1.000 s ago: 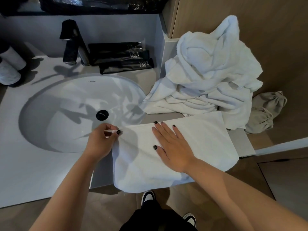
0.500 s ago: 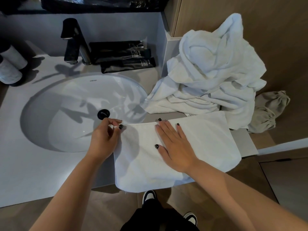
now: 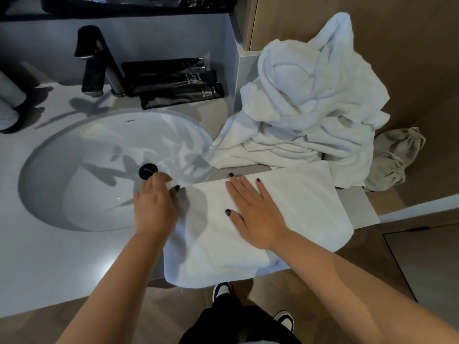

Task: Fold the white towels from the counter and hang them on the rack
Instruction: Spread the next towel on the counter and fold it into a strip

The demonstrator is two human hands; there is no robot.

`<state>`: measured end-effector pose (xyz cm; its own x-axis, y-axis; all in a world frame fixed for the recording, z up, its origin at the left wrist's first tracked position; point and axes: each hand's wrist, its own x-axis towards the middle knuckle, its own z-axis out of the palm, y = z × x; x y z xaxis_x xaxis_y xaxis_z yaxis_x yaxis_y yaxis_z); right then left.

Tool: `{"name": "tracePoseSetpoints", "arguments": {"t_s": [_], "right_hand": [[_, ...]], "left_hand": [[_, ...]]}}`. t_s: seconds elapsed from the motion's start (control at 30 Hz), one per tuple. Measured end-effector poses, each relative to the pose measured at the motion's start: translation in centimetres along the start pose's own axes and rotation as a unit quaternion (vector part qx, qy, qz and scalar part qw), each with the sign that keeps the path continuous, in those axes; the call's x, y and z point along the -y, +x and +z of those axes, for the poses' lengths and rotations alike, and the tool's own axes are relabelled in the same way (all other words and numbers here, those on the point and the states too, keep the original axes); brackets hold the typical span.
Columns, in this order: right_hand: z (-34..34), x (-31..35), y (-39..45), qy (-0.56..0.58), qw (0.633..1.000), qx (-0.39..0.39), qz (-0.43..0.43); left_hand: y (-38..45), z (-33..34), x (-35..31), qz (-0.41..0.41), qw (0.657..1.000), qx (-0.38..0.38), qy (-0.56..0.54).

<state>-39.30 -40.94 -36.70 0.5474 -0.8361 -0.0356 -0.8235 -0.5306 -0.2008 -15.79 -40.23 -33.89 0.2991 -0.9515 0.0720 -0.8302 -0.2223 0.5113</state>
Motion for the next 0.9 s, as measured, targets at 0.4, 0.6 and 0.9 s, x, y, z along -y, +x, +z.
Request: {"name": "tracePoseSetpoints", "arguments": {"t_s": [0.4,0.6,0.9], "right_hand": [[-2.0,-5.9,-0.8,-0.030,0.999,0.040,-0.009],[-3.7,-12.0,-3.9,-0.060,0.997,0.052,0.010],[-1.8,-6.0,-5.2,-0.030,0.997,0.062,-0.030]], "left_hand": [[-5.6,4.5,-1.7,0.221,0.953,0.132,0.163],[-5.3,3.6,-0.6,0.215,0.952,0.125,0.178],[-7.2,5.5,-4.4,0.222,0.949,0.157,0.160]]}}
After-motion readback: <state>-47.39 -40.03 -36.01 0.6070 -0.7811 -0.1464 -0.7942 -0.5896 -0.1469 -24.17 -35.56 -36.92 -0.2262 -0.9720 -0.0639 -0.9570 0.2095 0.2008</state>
